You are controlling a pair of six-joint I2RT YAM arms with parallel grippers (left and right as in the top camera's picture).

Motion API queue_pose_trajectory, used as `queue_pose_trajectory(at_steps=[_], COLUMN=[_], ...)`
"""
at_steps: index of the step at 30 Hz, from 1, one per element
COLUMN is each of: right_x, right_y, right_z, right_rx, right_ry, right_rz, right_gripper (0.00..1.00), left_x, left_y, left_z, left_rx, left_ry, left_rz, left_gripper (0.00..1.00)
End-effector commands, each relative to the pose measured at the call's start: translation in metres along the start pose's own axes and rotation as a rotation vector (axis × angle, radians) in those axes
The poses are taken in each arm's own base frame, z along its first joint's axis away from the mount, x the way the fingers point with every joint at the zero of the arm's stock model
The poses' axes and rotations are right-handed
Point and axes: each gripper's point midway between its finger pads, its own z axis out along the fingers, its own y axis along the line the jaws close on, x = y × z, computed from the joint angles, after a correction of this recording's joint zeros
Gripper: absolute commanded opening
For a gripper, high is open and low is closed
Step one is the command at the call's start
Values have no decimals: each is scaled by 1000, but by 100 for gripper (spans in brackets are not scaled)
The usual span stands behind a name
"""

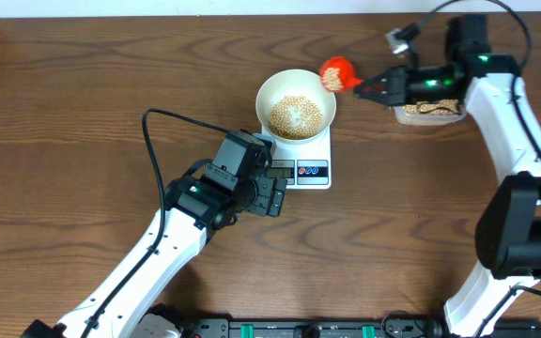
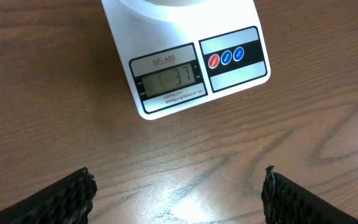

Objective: Scoop item into bowl and weigh 50g on scale
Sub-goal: 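Carry the scoop to the bowl and tip soybeans in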

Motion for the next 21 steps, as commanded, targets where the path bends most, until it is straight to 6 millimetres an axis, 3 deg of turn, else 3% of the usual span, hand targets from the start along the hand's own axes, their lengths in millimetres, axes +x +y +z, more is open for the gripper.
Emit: queue_pose_trajectory(at_steps=[1, 9, 21], right_x=[-5, 16, 27], right_y=[17, 25, 18], right_z=[11, 52, 72], right_rx=[36, 143, 291], right_ry=[13, 110, 156], right_rz=[-38, -101, -173], right_gripper=[1, 1, 1], left_x=[1, 1, 1], left_y=[3, 3, 3], left_z=[2, 2, 2], left_rx=[-17, -17, -17], left_ry=[2, 2, 2], left_rz=[3, 3, 3], left_gripper=[88, 88, 88])
